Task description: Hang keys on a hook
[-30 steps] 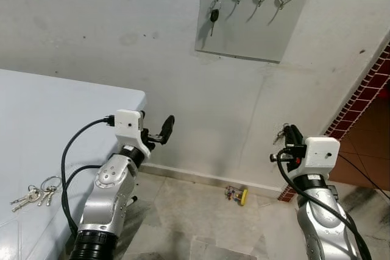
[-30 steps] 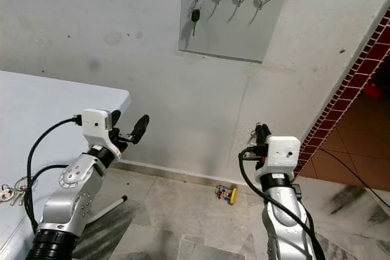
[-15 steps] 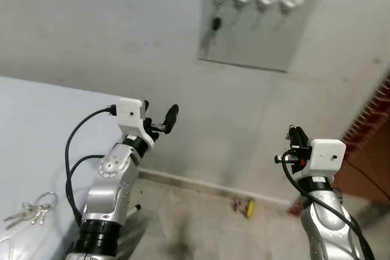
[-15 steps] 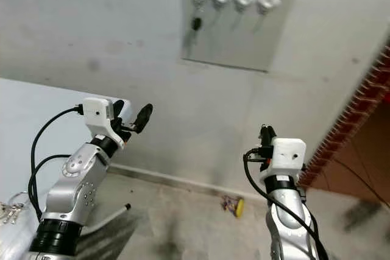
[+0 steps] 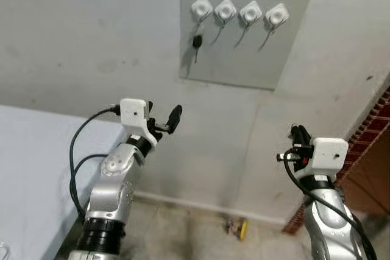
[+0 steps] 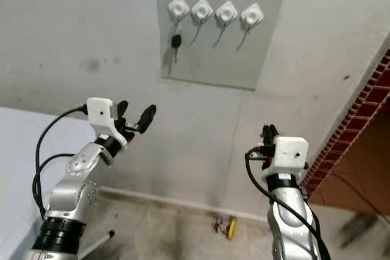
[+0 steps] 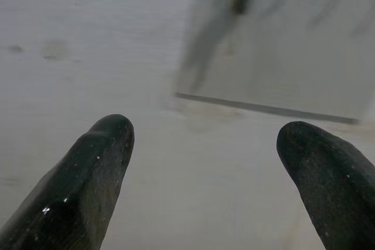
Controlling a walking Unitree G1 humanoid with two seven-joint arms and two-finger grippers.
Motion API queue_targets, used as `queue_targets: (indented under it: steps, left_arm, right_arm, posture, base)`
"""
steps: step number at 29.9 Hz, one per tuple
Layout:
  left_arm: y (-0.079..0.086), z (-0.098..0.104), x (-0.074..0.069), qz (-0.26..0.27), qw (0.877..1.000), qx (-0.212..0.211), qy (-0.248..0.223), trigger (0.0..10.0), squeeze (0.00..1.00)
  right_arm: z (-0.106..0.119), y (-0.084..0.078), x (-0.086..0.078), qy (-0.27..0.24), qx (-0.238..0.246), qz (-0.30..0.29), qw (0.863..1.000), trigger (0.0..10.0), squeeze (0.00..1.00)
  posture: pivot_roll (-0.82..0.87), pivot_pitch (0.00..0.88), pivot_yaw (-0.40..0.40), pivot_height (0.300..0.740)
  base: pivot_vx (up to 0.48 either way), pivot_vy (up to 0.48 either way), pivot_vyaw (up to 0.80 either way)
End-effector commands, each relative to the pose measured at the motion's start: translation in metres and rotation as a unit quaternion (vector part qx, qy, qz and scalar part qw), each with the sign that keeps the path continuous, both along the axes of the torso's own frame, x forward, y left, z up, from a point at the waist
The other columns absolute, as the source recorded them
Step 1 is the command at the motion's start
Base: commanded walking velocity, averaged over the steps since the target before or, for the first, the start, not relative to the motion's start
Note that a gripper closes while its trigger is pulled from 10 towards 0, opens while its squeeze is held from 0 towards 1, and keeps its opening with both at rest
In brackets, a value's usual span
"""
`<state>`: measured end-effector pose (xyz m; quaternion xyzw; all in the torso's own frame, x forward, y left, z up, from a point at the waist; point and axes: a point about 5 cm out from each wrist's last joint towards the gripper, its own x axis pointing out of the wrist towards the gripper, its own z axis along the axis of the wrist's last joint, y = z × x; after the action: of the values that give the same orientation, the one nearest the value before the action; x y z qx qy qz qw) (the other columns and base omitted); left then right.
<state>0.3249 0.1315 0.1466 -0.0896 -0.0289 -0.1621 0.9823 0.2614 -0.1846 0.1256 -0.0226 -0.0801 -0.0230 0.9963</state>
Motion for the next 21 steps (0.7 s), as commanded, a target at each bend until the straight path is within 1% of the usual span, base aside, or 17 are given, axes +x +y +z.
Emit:
queue_targets:
  steps: [1, 13, 16, 19, 20, 21]
  left_arm:
    - [0.004, 0.003, 0.002, 0.005, 1.0, 0.001, -0.003, 10.0, 0.0]
    - [0.002, 0.003, 0.002, 0.01, 1.0, 0.002, -0.003, 10.0, 0.0]
    - [0.001, 0.005, 0.002, 0.022, 1.0, 0.009, -0.018, 10.0, 0.0]
    - [-0.002, 0.01, 0.002, 0.014, 0.999, 0.019, -0.033, 10.0, 0.0]
    - [-0.005, 0.014, 0.002, 0.008, 0.999, 0.025, -0.046, 10.0, 0.0]
    - [-0.005, 0.014, 0.002, 0.008, 0.999, 0.025, -0.046, 10.0, 0.0]
  right_arm:
    - [0.007, 0.004, 0.003, -0.014, 0.001, 0.007, 1.0, 10.0, 0.0]
    - [0.008, 0.004, 0.003, -0.014, -0.001, 0.009, 1.0, 10.0, 0.0]
    - [0.008, 0.004, 0.003, -0.014, -0.002, 0.01, 1.0, 10.0, 0.0]
    - [0.008, 0.004, 0.004, -0.013, -0.006, 0.016, 1.0, 10.0, 0.0]
    - [0.009, 0.005, 0.005, -0.014, -0.012, 0.025, 1.0, 10.0, 0.0]
    - [0.009, 0.005, 0.005, -0.014, -0.012, 0.025, 1.0, 10.0, 0.0]
  posture:
    - [-0.02, 0.0, -0.034, 0.74]
    - [-0.02, 0.0, -0.039, 0.74]
    - [-0.02, 0.0, -0.039, 0.74]
    - [-0.01, 0.0, -0.041, 0.74]
    - [-0.01, 0.0, -0.041, 0.74]
    - [-0.01, 0.0, -0.041, 0.74]
  base:
    - [0.442, 0.0, 0.0]
    - [0.432, 0.0, 0.0]
    - [0.0, 0.0, 0.0]
    - [0.0, 0.0, 0.0]
    - [0.0, 0.0, 0.0]
    - [0.0, 0.0, 0.0]
